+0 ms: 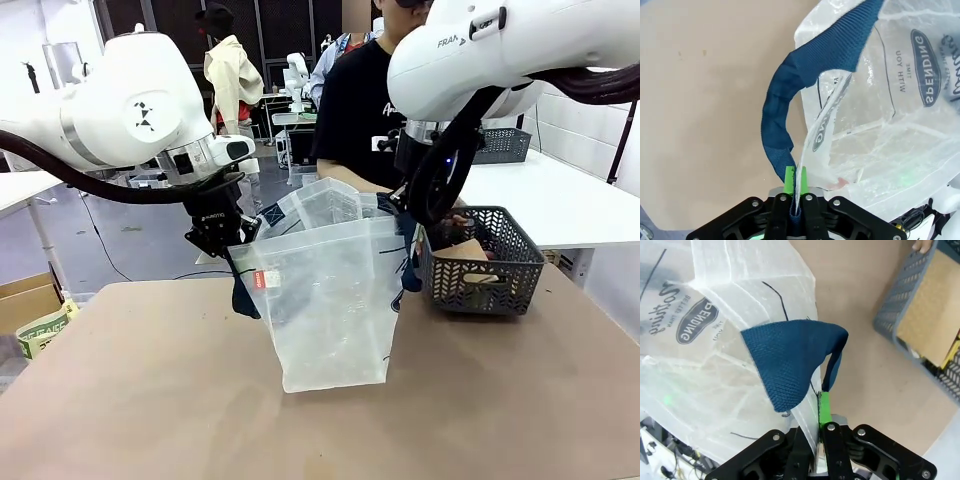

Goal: Transfer purchased items from the store into the shopping bag.
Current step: Open the Reusable shopping bag in the center of the table.

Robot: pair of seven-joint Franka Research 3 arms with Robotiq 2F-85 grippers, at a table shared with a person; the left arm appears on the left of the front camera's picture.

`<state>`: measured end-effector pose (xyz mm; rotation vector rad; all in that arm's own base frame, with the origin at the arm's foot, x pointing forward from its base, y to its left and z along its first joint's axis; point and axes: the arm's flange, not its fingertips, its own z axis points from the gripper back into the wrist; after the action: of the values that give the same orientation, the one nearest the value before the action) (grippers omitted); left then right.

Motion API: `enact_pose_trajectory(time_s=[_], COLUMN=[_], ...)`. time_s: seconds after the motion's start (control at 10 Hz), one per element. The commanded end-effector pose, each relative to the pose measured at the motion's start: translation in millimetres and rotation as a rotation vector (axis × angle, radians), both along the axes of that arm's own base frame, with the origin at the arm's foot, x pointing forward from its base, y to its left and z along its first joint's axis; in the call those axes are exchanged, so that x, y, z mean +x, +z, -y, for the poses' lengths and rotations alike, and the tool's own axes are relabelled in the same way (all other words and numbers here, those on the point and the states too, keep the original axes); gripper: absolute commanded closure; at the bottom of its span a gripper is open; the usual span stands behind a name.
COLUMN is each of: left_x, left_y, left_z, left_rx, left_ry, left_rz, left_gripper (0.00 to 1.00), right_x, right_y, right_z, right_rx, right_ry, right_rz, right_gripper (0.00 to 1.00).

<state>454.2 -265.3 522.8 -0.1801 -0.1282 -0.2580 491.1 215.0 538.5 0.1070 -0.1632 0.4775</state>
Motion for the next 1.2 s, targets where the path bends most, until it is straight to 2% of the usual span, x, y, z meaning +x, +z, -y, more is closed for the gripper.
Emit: enact_pose_trajectory(time_s=[0.0,0.2,0.3,0.5,1.0,1.1], left_x=[-3.8,-1.8,0.4,2.7,7.0,1.4], left_y=[1.9,2.6,1.3,-7.2,-15.4,-10.5], left_z=[-15.6,-18.6,-19.9,-25.2,-32.8,-3.6], left_rx=[0.035,0.024,0.021,0.052,0.038,-0.009], left_ry=[0.065,0.066,0.069,0.088,0.175,0.113], left_rz=[0.021,0.030,0.030,0.004,-0.059,-0.029], left_gripper=[1.00,1.00,1.00,1.00,1.00,1.00], right_x=[-8.4,-6.5,-6.3,-3.4,0.1,-1.6], right_y=[-7.2,-10.9,-15.0,-16.9,-17.0,-16.4], right_z=[22.4,25.8,30.3,46.3,52.0,53.7], right_rx=[-0.004,-0.006,0.000,0.049,0.033,0.042], right_ry=[-0.043,-0.071,-0.130,-0.220,-0.306,-0.298], right_rz=[0.022,0.012,-0.013,-0.019,0.000,-0.003], right_gripper=[1.00,1.00,1.00,1.00,1.00,1.00])
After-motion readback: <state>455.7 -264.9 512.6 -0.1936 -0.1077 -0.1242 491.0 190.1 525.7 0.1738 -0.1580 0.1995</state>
